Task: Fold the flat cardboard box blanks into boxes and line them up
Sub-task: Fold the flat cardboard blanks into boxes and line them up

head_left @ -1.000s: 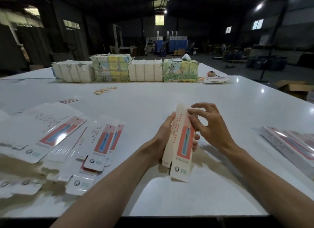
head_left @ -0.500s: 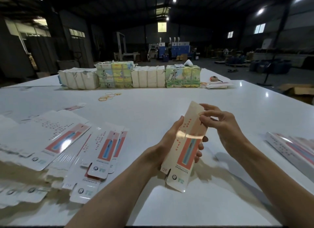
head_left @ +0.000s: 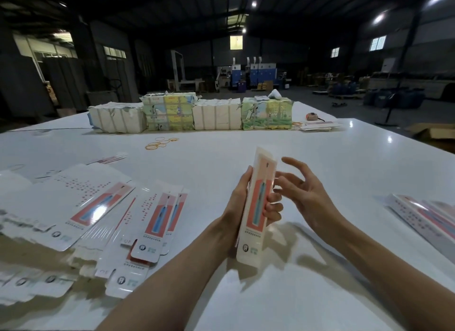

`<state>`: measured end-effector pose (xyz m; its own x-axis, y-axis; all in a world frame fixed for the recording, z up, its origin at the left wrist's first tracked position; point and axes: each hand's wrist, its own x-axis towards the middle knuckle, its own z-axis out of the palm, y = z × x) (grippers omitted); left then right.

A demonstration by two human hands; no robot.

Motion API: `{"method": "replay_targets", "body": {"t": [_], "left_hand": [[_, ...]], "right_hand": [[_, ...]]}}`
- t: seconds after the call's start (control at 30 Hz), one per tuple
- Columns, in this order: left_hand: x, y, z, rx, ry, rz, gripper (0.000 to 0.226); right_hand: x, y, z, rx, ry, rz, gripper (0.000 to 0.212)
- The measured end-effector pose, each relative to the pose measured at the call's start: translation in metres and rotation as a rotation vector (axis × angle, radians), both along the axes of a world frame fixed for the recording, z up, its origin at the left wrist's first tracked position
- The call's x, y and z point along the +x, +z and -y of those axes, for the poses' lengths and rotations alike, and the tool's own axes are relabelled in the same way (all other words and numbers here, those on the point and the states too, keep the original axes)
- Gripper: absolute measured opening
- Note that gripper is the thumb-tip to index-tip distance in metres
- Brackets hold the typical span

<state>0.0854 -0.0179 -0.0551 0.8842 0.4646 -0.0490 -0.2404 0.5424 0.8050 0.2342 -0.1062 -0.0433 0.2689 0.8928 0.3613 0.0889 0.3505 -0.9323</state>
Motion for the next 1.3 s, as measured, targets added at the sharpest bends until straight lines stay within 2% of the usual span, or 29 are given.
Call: {"method": "replay_targets", "body": {"t": [0.07,0.17,0.3,0.37,0.47,0.53,0.6,0.67,0.9,1.03,1.13,1.2,1.3], "left_hand": [[0.002,-0.004,-0.001,0.042,0.04,-0.02,0.069],[0.004,-0.007,0.002,0.196,0.189,-0.132,0.075],[0.007,-0.008,0.004,0.442,0.488,-0.096,0.036],[0.008,-0.007,0.004,0.592,0.554,-0.087,0.031],[0.008,-0.004,0.007,0.599,0.462,-0.046,0.041],[0.008,-0.002,0.011,0.6,0.369,-0.053,0.061],[0.009,-0.005,0.012,0.679,0.364,-0.078,0.085],[0.01,-0.009,0.01,0.724,0.352,-0.098,0.098],[0.006,-0.011,0.005,0.629,0.258,-0.221,0.093],[0.004,-0.014,0.001,0.591,0.277,-0.232,0.092],[0.004,-0.014,0.0,0.569,0.264,-0.222,0.094],[0.004,-0.013,0.0,0.586,0.255,-0.231,0.096],[0.006,-0.013,0.001,0.591,0.241,-0.235,0.094]], "right_hand": [[-0.003,-0.006,-0.001,0.009,-0.016,0.091,0.053],[-0.002,-0.008,-0.002,0.05,-0.055,0.127,0.054],[0.003,-0.008,-0.005,0.049,-0.101,0.167,0.057],[0.003,-0.008,-0.007,0.047,-0.112,0.174,0.061],[0.005,-0.006,-0.008,0.047,-0.119,0.165,0.061],[0.008,-0.005,-0.007,0.037,-0.114,0.173,0.06],[0.01,-0.005,-0.007,0.03,-0.099,0.174,0.059],[0.011,-0.005,-0.006,0.017,-0.081,0.163,0.056],[0.017,-0.013,-0.011,-0.116,0.009,0.179,0.021],[0.012,-0.012,-0.009,-0.131,0.006,0.131,0.022],[0.014,-0.005,-0.014,-0.155,-0.096,0.087,0.034],[0.019,0.003,-0.022,-0.204,-0.17,0.064,0.03],[0.029,0.011,-0.031,-0.268,-0.145,0.088,0.026]]}}
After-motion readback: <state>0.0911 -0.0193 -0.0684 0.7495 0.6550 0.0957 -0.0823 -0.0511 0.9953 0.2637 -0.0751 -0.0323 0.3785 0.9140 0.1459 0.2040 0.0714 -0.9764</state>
